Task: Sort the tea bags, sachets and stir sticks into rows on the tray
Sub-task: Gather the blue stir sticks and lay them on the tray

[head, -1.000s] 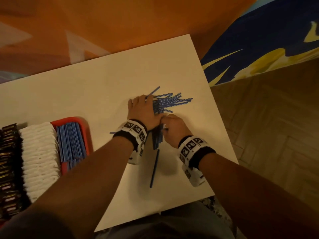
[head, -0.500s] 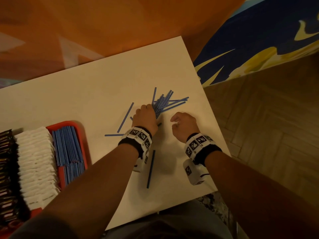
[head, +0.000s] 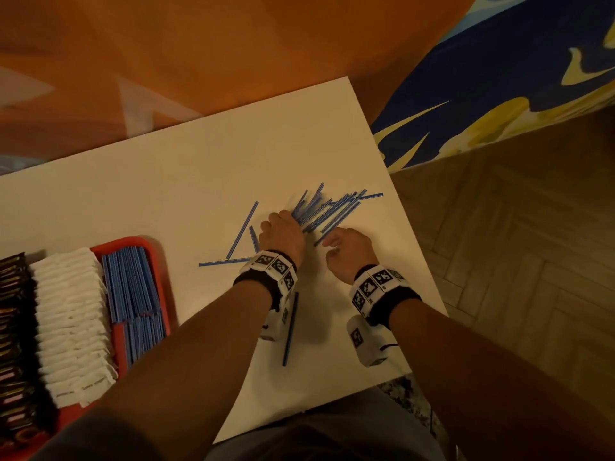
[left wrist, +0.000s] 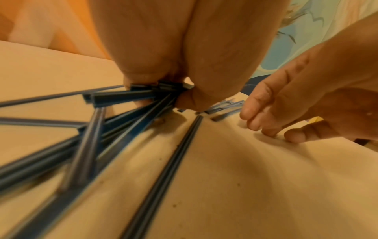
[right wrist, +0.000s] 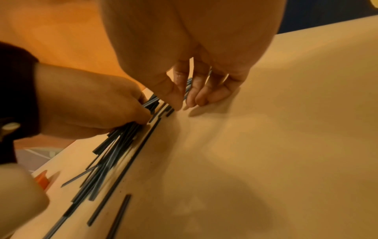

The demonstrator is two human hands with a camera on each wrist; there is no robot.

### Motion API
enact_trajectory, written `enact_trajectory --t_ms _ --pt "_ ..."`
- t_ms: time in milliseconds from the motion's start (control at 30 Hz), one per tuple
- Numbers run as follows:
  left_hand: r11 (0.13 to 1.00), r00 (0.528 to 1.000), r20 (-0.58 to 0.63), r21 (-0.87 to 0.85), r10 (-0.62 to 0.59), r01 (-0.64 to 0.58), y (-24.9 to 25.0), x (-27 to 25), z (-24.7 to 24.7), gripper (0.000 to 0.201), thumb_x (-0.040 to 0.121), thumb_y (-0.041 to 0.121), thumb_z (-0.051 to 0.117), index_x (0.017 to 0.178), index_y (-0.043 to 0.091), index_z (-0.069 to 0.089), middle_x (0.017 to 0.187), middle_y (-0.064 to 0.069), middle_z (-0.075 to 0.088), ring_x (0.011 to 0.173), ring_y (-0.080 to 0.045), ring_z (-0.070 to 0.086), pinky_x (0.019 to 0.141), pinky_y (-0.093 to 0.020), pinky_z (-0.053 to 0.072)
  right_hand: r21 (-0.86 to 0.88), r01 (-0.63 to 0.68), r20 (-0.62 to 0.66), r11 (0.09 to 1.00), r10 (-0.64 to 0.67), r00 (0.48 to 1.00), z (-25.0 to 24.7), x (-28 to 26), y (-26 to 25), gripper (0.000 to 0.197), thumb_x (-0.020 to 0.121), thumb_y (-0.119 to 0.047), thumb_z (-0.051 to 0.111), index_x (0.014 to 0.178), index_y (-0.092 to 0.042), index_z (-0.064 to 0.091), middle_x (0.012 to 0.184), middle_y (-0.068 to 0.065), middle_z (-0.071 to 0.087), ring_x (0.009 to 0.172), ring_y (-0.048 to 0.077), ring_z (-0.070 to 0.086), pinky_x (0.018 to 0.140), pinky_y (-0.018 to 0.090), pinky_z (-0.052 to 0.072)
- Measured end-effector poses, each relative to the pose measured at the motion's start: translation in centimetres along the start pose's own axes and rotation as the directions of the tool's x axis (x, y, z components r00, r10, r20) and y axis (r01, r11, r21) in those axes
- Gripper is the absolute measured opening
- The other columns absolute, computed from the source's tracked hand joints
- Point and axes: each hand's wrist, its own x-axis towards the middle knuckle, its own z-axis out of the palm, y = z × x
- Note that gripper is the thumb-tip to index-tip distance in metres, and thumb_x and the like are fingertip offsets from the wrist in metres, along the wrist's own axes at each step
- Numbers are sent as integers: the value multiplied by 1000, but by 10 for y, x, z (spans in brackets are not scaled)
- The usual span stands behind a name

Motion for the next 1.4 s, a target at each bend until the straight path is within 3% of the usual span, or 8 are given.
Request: enact_trajectory --t_ms 167,533,667,800,900,967,1133,1400 --pt "999 999 23 20 30 -31 -21 0 -9 39 98 9 46 133 -6 35 137 -23 43 125 -35 45 108 -40 36 14 -8 19 1000 8 1000 -1 -1 -2 21 84 -5 58 93 -22 63 110 0 61 94 11 54 80 22 42" --pt "794 1000 26 -607 -9 23 -55 -9 -43 21 107 19 34 114 2 45 81 -3 48 66 -14 46 57 -30 34 44 -15 18 999 14 1000 -8 0 -23 21 85 -4 55 91 -20 68 106 -2 66 102 16 61 74 13 39" --pt "785 997 19 -618 69 -43 -63 -23 -53 12 105 18 36 108 10 44 88 -2 51 69 -12 46 57 -23 35 248 24 -18 968 -20 1000 -17 6 -68 10 94 -24 59 101 -18 63 100 -4 63 104 20 62 91 30 48" --pt "798 985 10 -588 170 -131 -68 -41 -62 16 104 12 37 116 5 45 100 -14 56 88 -33 53 63 -29 37 455 43 -4 889 -46 999 -24 10 -126 42 89 -56 58 119 -29 49 117 -1 58 108 26 59 95 49 50" --pt "796 975 5 -578 223 -179 -73 -53 -64 36 104 10 38 136 -6 38 127 -29 53 111 -44 51 82 -38 39 377 99 65 921 -133 989 -24 10 -161 35 95 -47 54 122 -27 47 121 4 58 108 28 59 94 49 52" --pt "769 972 -19 -608 235 -198 -76 -60 -66 32 103 8 38 133 0 41 122 -24 56 102 -38 52 80 -33 36 366 102 112 925 -152 982 -23 5 -177 11 100 -30 50 105 -21 54 103 6 67 89 27 69 84 46 57" --pt "527 988 -39 -842 147 -112 -85 -72 -65 21 97 5 40 93 25 44 79 2 44 69 -20 40 62 -35 35 492 66 133 868 -150 980 -8 -6 -192 11 102 -16 45 93 -15 51 76 10 70 65 28 70 72 44 60" --pt "83 1000 9 -996 -3 9 -80 -97 -72 9 74 0 39 74 8 43 59 -4 34 49 -16 28 44 -22 24 520 114 102 846 -194 976 8 -28 -204 25 102 -11 37 85 -14 55 66 5 52 50 19 52 74 45 55"
